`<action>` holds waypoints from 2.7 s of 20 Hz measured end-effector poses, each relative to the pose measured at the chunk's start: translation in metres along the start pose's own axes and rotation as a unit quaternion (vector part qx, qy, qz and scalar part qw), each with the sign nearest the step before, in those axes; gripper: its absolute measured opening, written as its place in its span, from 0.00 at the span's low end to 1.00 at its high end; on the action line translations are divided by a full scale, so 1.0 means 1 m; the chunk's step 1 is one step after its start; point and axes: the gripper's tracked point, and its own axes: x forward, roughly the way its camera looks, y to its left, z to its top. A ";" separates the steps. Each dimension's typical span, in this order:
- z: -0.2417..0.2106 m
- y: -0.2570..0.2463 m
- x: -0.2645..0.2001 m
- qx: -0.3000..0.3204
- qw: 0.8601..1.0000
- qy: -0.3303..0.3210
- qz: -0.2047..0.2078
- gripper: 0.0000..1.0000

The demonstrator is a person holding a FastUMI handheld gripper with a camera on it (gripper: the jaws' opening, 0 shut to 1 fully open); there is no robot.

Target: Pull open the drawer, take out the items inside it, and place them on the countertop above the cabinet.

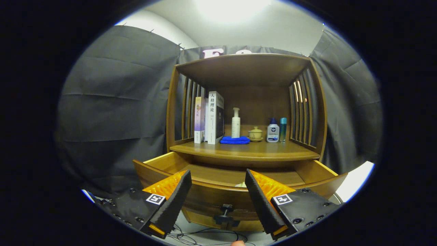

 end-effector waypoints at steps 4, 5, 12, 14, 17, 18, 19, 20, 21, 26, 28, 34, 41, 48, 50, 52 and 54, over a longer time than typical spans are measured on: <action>0.022 -0.002 0.017 0.000 1.000 0.004 0.011 0.98; 0.026 -0.005 0.020 -0.001 1.000 0.010 0.010 0.98; 0.031 -0.016 0.061 0.032 0.996 0.081 0.023 0.99; 0.024 -0.025 0.071 0.044 0.993 0.110 0.017 0.99; 0.002 -0.031 0.088 0.067 0.985 0.160 0.016 0.98; -0.008 -0.032 0.091 0.072 0.981 0.181 0.015 0.98; -0.018 -0.035 0.095 0.074 0.977 0.201 0.014 0.99; -0.028 -0.037 0.099 0.071 0.972 0.222 0.011 0.99; -0.036 -0.040 0.100 0.068 0.969 0.239 0.009 0.99; -0.066 -0.057 0.104 0.055 0.950 0.308 -0.003 0.99; -0.076 -0.065 0.101 0.055 0.941 0.335 -0.006 0.99; -0.100 -0.072 0.091 0.076 0.916 0.395 0.004 0.95; -0.112 -0.075 0.090 0.101 0.903 0.417 -0.005 0.46; -0.096 -0.073 0.090 0.113 0.919 0.377 -0.001 0.23; -0.087 -0.071 0.090 0.116 0.925 0.361 0.002 0.23; -0.080 -0.070 0.089 0.114 0.930 0.350 0.006 0.23; -0.071 -0.069 0.087 0.112 0.936 0.335 0.013 0.23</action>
